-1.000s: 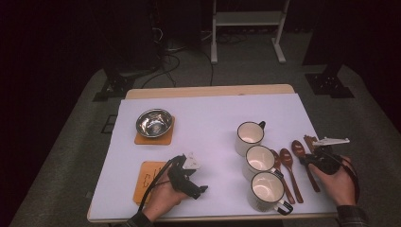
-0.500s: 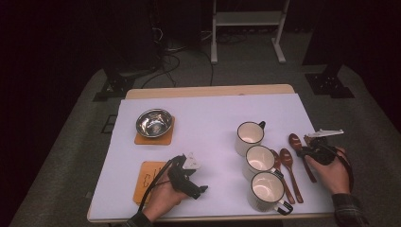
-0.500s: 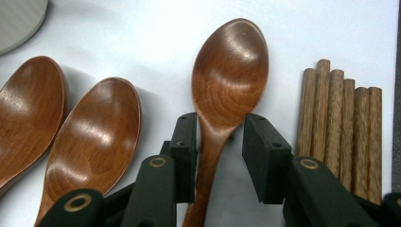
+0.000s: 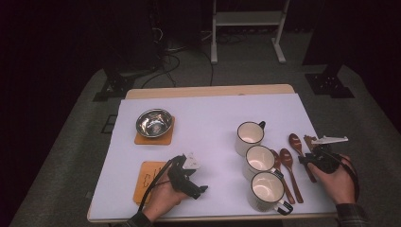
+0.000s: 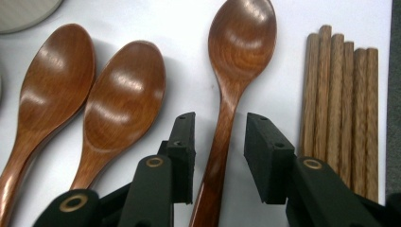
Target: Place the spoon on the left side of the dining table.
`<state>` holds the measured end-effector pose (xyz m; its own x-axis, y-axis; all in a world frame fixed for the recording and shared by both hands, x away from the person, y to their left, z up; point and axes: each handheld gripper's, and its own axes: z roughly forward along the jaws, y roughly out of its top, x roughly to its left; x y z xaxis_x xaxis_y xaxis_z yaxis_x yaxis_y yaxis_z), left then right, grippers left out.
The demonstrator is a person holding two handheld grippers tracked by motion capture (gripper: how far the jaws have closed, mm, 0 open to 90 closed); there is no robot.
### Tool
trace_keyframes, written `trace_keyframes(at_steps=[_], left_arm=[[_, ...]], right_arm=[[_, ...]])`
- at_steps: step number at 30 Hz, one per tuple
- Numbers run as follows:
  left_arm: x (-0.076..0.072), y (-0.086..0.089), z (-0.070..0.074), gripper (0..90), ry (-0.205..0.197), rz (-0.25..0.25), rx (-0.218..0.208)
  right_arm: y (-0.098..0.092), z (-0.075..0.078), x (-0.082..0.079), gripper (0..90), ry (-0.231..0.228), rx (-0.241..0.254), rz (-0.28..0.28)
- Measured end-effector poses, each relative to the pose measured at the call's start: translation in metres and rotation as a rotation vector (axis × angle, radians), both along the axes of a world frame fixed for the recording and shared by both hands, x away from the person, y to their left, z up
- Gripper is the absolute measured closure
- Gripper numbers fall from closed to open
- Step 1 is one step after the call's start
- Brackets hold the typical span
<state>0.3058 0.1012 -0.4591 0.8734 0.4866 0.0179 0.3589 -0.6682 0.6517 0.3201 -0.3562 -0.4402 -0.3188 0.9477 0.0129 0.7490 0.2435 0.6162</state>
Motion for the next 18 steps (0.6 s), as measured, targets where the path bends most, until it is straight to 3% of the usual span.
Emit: trace_keyframes(at_steps=[18], left_arm=[[-0.0001, -0.0001, 0.0000, 0.0, 0.000, 0.000, 0.000]], right_arm=[[-0.0009, -0.0016, -0.0020, 73.5, 0.032, -0.018, -0.023]])
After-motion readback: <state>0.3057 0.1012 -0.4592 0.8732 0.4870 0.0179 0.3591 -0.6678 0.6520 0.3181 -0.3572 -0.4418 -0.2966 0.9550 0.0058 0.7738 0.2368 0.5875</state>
